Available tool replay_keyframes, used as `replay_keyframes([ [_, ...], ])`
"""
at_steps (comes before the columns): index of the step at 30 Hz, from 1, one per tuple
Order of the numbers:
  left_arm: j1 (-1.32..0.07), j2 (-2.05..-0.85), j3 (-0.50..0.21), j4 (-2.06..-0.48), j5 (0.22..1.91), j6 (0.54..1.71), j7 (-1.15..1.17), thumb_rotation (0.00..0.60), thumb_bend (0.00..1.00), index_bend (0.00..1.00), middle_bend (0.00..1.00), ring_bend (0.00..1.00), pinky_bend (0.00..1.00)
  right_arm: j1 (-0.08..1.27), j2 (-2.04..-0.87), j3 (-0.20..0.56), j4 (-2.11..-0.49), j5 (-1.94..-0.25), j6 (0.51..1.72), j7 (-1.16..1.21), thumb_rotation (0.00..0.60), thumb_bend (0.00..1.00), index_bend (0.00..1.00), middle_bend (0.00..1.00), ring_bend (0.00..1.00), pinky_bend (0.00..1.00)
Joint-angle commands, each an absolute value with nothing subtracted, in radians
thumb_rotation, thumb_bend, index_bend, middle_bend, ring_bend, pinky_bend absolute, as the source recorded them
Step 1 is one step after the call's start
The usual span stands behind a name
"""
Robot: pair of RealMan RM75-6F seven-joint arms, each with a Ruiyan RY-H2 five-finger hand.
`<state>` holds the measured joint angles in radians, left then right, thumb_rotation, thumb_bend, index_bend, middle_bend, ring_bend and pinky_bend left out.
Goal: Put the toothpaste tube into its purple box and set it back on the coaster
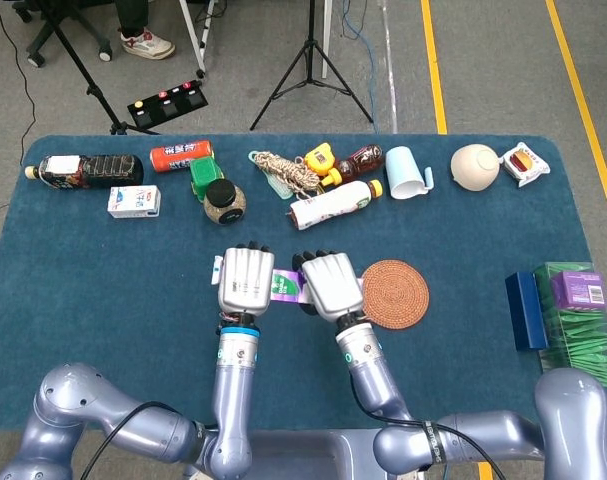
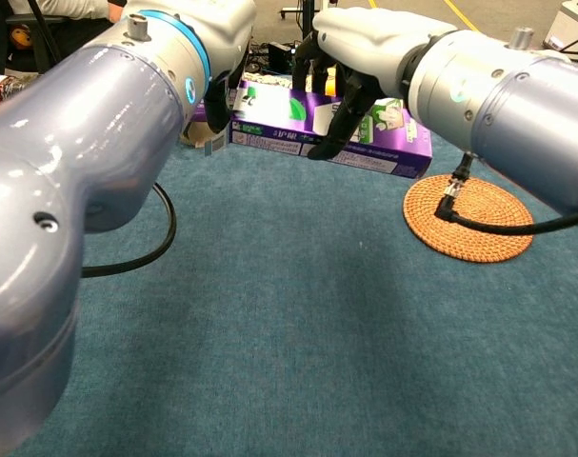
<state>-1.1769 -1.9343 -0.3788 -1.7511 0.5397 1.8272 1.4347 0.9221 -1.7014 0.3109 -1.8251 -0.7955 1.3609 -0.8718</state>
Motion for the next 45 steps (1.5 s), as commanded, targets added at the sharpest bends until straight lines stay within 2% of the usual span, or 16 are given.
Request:
replay_keyframes([
  [1,-1.167,-1.922,-0.386,-1.773,0.533,1.840,1.455,0.600,0.26,0.23,0.20,0.36,0.68,0.918,-1.692,0.313,-1.826,-0.798,1.361,-0.866,0.600,0.31,0.46,0.51,0.46,0.57],
  [2,-1.164,-1.919,-0.389,-1.780,0.523,1.845,1.466,0.600,0.25,0.12,0.11,0.29,0.63,0.917,-1.689,0.314,-1.826,-0.798,1.361,-0.865,0.600,0.31,0.46,0.51,0.46,0.57],
  [4,-1.160,-1.903,-0.391,-1.802,0.512,1.847,1.492,0.600,0.24,0.02,0.03,0.21,0.56,0.912,-1.683,0.316,-1.826,-0.798,1.359,-0.857,0.600,0.31,0.46,0.51,0.46,0.57],
  [5,-1.158,-1.897,-0.389,-1.806,0.516,1.845,1.494,0.600,0.23,0.00,0.01,0.19,0.55,0.911,-1.681,0.316,-1.826,-0.798,1.358,-0.854,0.600,0.31,0.46,0.51,0.46,0.57],
  [18,-1.115,-1.814,-0.393,-1.915,0.568,1.837,1.461,0.600,0.17,0.00,0.00,0.14,0.51,0.891,-1.653,0.318,-1.809,-0.819,1.345,-0.805,0.600,0.33,0.47,0.52,0.46,0.57],
  [23,-1.068,-1.700,-0.416,-2.058,0.559,1.846,1.457,0.600,0.17,0.00,0.00,0.13,0.49,0.871,-1.622,0.317,-1.783,-0.834,1.325,-0.752,0.600,0.33,0.47,0.52,0.46,0.57],
  [28,-0.997,-1.537,-0.451,-2.191,0.523,1.838,1.436,0.600,0.13,0.00,0.00,0.10,0.45,0.844,-1.580,0.308,-1.747,-0.856,1.289,-0.681,0.600,0.33,0.47,0.52,0.46,0.57],
  [32,-0.924,-1.399,-0.452,-2.256,0.506,1.778,1.371,0.600,0.06,0.00,0.00,0.06,0.38,0.822,-1.547,0.308,-1.726,-0.886,1.256,-0.599,0.600,0.33,0.47,0.52,0.46,0.57],
  [35,-0.855,-1.283,-0.423,-2.275,0.522,1.689,1.285,0.600,0.04,0.00,0.00,0.05,0.37,0.803,-1.520,0.314,-1.714,-0.926,1.221,-0.496,0.600,0.33,0.47,0.52,0.46,0.57],
  [39,-0.768,-1.152,-0.390,-2.242,0.551,1.552,1.126,0.600,0.04,0.00,0.00,0.05,0.36,0.778,-1.484,0.317,-1.678,-1.009,1.161,-0.322,0.600,0.34,0.47,0.52,0.46,0.57],
  [45,-0.697,-1.041,-0.350,-2.152,0.616,1.368,0.936,0.600,0.04,0.00,0.00,0.05,0.35,0.755,-1.473,0.300,-1.611,-1.119,1.137,-0.160,0.600,0.34,0.47,0.52,0.46,0.57],
])
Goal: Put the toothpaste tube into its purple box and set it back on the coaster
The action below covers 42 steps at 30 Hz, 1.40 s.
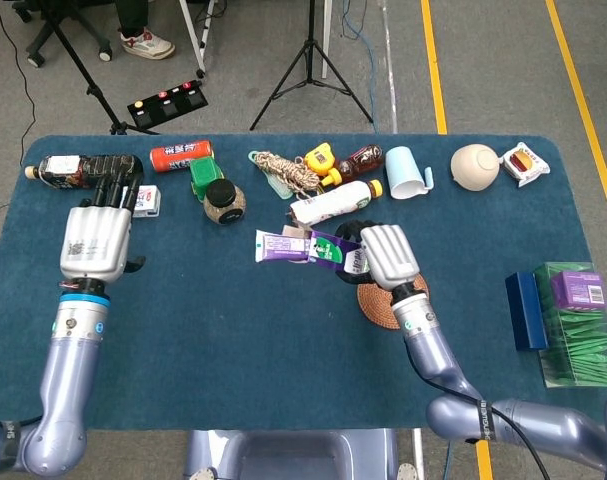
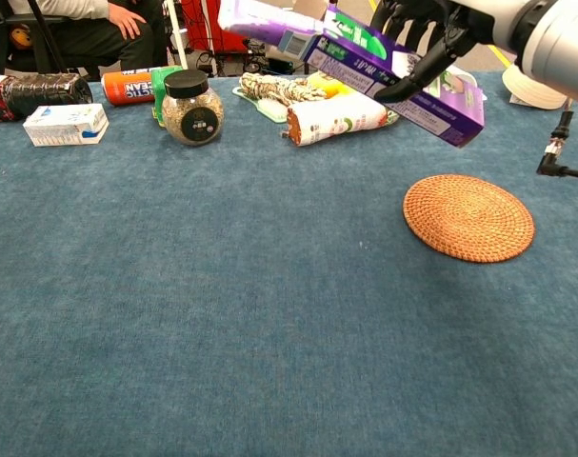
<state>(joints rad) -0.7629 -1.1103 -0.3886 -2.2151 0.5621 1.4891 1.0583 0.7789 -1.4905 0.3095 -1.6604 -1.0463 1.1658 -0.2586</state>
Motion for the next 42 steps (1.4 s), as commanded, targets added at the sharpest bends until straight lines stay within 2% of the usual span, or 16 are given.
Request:
replay_keyframes([
  [1,-0.685,-1.027,-0.342,-2.133,0.636,1.336,0.899,0.600,0.04,0.00,0.00,0.04,0.35,0.750,-1.472,0.299,-1.605,-1.133,1.135,-0.129,0.600,0.35,0.47,0.52,0.46,0.57],
  [6,-0.612,-0.963,-0.297,-2.009,0.810,1.193,0.660,0.600,0.04,0.00,0.00,0.04,0.34,0.730,-1.471,0.301,-1.570,-1.223,1.144,0.040,0.600,0.34,0.47,0.52,0.46,0.57],
  [12,-0.529,-0.939,-0.246,-1.836,1.069,1.113,0.326,0.600,0.04,0.00,0.00,0.04,0.34,0.717,-1.476,0.308,-1.533,-1.301,1.174,0.188,0.600,0.34,0.47,0.52,0.46,0.57],
  [17,-0.475,-0.937,-0.197,-1.689,1.276,1.115,0.066,0.600,0.04,0.00,0.00,0.03,0.33,0.702,-1.486,0.315,-1.507,-1.312,1.184,0.288,0.600,0.35,0.48,0.52,0.46,0.57],
  [23,-0.433,-0.959,-0.148,-1.540,1.414,1.161,-0.156,0.600,0.04,0.00,0.00,0.03,0.33,0.688,-1.497,0.313,-1.471,-1.307,1.179,0.356,0.600,0.34,0.48,0.52,0.46,0.57],
  [32,-0.404,-0.996,-0.112,-1.385,1.466,1.187,-0.342,0.600,0.04,0.00,0.00,0.03,0.33,0.703,-1.481,0.220,-1.355,-1.333,1.089,0.140,0.600,0.37,0.48,0.52,0.45,0.57],
  [42,-0.394,-1.003,-0.094,-1.331,1.496,1.205,-0.416,0.600,0.04,0.00,0.00,0.03,0.33,0.723,-1.467,0.165,-1.285,-1.277,0.975,-0.097,0.600,0.37,0.48,0.51,0.45,0.57],
])
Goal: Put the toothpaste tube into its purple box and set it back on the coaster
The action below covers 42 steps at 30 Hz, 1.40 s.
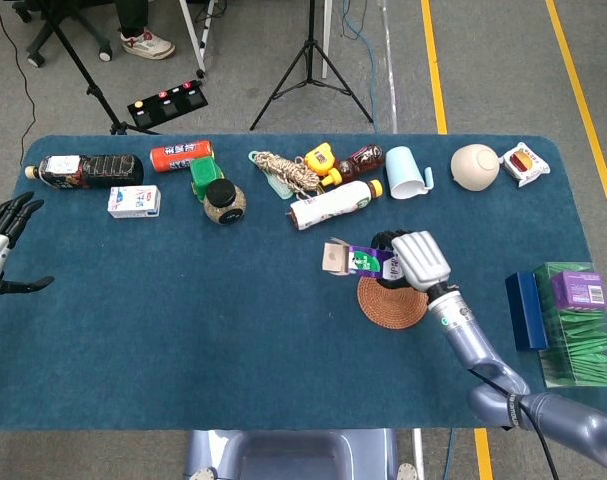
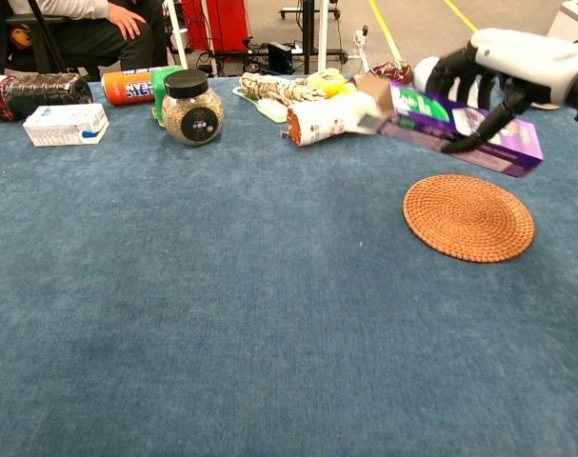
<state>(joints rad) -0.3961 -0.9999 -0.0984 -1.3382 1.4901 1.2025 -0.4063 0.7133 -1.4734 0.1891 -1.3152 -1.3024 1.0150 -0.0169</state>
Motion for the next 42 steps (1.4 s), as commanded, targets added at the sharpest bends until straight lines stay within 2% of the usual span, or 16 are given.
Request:
replay_keyframes([
  [1,-0.394,-1.004,-0.093,-1.328,1.498,1.206,-0.418,0.600,0.04,0.00,0.00,0.03,0.33,0.723,-1.468,0.162,-1.282,-1.271,0.970,-0.114,0.600,0.37,0.48,0.51,0.45,0.57],
  [4,-0.393,-1.011,-0.088,-1.319,1.502,1.208,-0.427,0.600,0.04,0.00,0.00,0.03,0.33,0.723,-1.472,0.160,-1.274,-1.239,0.954,-0.173,0.600,0.36,0.46,0.49,0.43,0.57],
  [6,-0.393,-1.014,-0.087,-1.314,1.503,1.209,-0.431,0.600,0.05,0.00,0.00,0.03,0.33,0.722,-1.473,0.161,-1.275,-1.215,0.945,-0.204,0.600,0.33,0.41,0.46,0.40,0.55],
  [10,-0.393,-1.018,-0.084,-1.310,1.507,1.212,-0.438,0.600,0.05,0.00,0.00,0.03,0.33,0.723,-1.459,0.167,-1.308,-1.135,0.893,-0.249,0.600,0.18,0.23,0.28,0.28,0.51],
  [13,-0.392,-1.020,-0.081,-1.308,1.508,1.211,-0.439,0.600,0.05,0.00,0.00,0.03,0.33,0.729,-1.437,0.169,-1.341,-1.071,0.851,-0.290,0.600,0.10,0.13,0.16,0.19,0.45],
  [16,-0.392,-1.022,-0.078,-1.307,1.510,1.210,-0.442,0.600,0.05,0.00,0.00,0.03,0.33,0.736,-1.415,0.170,-1.377,-1.020,0.821,-0.315,0.600,0.05,0.10,0.08,0.12,0.36],
  [19,-0.390,-1.024,-0.074,-1.305,1.513,1.214,-0.450,0.600,0.05,0.00,0.00,0.03,0.33,0.740,-1.386,0.175,-1.427,-0.977,0.805,-0.327,0.600,0.02,0.09,0.05,0.08,0.28],
  [23,-0.384,-1.025,-0.067,-1.301,1.521,1.222,-0.473,0.600,0.05,0.00,0.00,0.03,0.31,0.732,-1.341,0.176,-1.492,-0.986,0.811,-0.312,0.600,0.00,0.09,0.04,0.07,0.23],
  [28,-0.366,-1.028,-0.051,-1.285,1.535,1.243,-0.516,0.600,0.05,0.00,0.00,0.02,0.29,0.693,-1.288,0.167,-1.557,-1.087,0.886,-0.268,0.600,0.00,0.09,0.05,0.07,0.23],
  [33,-0.318,-1.047,-0.027,-1.248,1.554,1.308,-0.569,0.600,0.05,0.00,0.00,0.00,0.26,0.616,-1.232,0.140,-1.583,-1.246,1.009,-0.153,0.600,0.00,0.09,0.07,0.08,0.23],
  [42,-0.185,-1.077,0.017,-1.226,1.564,1.468,-0.611,0.600,0.05,0.00,0.00,0.00,0.19,0.429,-1.143,0.055,-1.517,-1.494,1.326,0.040,0.600,0.00,0.10,0.09,0.08,0.22],
])
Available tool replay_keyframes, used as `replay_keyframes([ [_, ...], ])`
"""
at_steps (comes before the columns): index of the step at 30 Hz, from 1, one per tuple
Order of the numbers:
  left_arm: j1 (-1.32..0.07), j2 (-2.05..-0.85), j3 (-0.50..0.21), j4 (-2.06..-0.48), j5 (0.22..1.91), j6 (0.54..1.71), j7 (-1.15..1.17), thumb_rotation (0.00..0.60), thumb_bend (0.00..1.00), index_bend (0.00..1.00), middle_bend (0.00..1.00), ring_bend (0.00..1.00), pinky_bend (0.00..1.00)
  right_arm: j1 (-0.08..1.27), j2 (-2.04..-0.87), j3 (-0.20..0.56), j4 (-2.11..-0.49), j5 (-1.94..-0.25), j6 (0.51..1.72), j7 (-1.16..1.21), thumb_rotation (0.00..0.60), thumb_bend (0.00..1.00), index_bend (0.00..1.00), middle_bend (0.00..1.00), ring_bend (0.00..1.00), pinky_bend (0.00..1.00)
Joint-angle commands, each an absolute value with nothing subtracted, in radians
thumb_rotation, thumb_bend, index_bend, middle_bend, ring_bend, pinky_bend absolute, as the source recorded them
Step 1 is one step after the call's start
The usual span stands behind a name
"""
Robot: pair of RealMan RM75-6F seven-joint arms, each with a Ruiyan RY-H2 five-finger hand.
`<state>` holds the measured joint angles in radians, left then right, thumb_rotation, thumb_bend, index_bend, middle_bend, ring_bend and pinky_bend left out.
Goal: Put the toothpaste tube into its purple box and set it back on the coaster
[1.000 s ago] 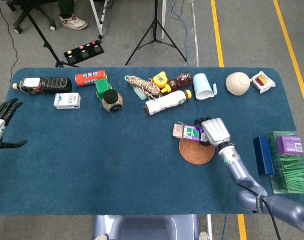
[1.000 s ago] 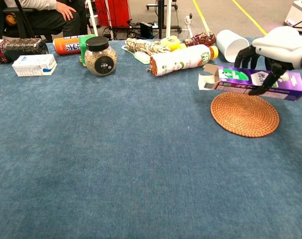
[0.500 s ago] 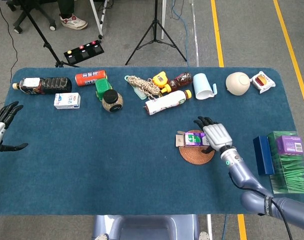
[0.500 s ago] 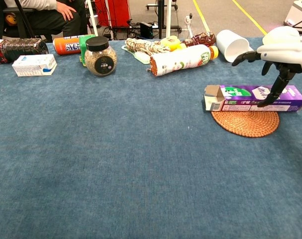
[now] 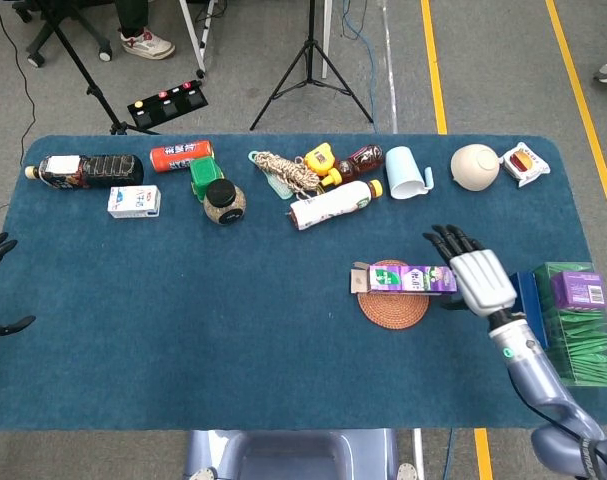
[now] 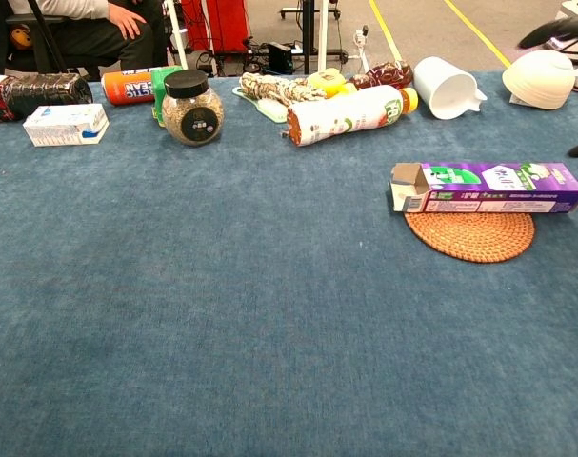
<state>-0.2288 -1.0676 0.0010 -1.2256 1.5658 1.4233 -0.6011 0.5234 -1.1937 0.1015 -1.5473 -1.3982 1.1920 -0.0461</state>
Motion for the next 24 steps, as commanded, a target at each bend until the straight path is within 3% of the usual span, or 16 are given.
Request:
replay_keyframes([
  [1,-0.169,-1.075,0.021,-1.235,1.561,1.483,-0.604,0.600,0.05,0.00,0.00,0.00,0.18,0.403,-1.131,0.046,-1.516,-1.509,1.364,0.057,0.600,0.00,0.10,0.09,0.08,0.22],
  [11,-0.067,-1.047,0.045,-1.419,1.514,1.538,-0.409,0.600,0.04,0.00,0.00,0.00,0.14,0.227,-1.110,-0.013,-1.503,-1.604,1.599,0.081,0.600,0.00,0.11,0.09,0.06,0.18],
  [24,-0.044,-1.069,0.032,-1.434,1.522,1.549,-0.378,0.600,0.04,0.00,0.00,0.00,0.14,0.189,-1.112,0.001,-1.518,-1.638,1.629,0.082,0.600,0.00,0.11,0.09,0.06,0.18],
])
